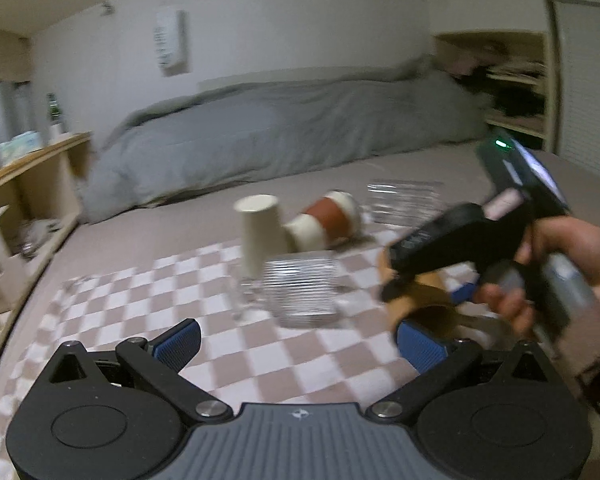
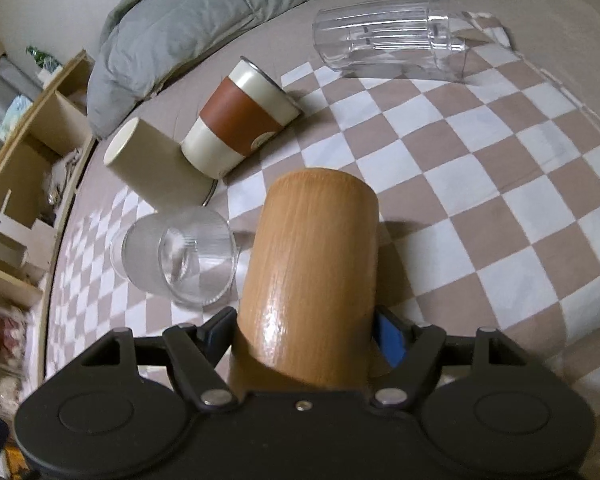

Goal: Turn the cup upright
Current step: 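Lift the tan wooden cup with the right gripper and swing it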

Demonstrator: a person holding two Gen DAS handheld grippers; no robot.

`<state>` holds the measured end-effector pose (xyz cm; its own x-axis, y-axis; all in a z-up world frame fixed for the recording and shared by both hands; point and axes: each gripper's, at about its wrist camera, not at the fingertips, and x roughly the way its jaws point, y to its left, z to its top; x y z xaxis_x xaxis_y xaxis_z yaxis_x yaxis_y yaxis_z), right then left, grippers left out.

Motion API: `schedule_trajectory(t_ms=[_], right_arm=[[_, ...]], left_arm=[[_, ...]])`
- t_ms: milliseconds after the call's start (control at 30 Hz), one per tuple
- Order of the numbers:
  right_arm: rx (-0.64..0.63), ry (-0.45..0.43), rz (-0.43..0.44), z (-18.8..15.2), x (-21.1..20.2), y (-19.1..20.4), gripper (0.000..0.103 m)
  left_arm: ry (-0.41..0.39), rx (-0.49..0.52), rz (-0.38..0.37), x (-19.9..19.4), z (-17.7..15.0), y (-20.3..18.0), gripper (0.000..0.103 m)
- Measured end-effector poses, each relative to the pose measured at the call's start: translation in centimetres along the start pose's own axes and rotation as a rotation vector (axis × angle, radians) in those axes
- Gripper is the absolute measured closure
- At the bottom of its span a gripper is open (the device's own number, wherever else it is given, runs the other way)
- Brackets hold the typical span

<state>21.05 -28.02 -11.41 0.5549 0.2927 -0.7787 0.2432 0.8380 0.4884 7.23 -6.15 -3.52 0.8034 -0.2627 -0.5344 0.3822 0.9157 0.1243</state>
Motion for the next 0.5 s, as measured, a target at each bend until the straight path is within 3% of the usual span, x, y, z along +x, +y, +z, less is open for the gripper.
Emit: schedule_trajectory(t_ms=[167,333,400,467,500], right_arm=[[0.026,0.014,0.032,0.5,-0.3,-0.7,0.015],[-0.014,-0.089,0.005,1.9,-2.4,-1.4,0.014],[-0.034,-0.14,0.009,2.7,-3.1,-1.6,0.017],[-0.058,-0.182,0.019,3.6,-3.5,-1.5,0.032],[-0.067,-0.192,0.029,4.1,-3.6,-1.4,0.035]], left_arm=[[0.0,-0.016,-0.084,1.5,0.4,-1.4,0.0],[0.004,-0.066,-0.128,3.8,1.1,-2.1,0.0],[0.007,-0.082,-0.138,4.8,1.4,-2.6,0.0],[0.01,-0.084,-0.145,6.0,1.5,-3.3,0.0],[0.013,-0.082,-0.153,6.5,1.6,-3.6,0.0]])
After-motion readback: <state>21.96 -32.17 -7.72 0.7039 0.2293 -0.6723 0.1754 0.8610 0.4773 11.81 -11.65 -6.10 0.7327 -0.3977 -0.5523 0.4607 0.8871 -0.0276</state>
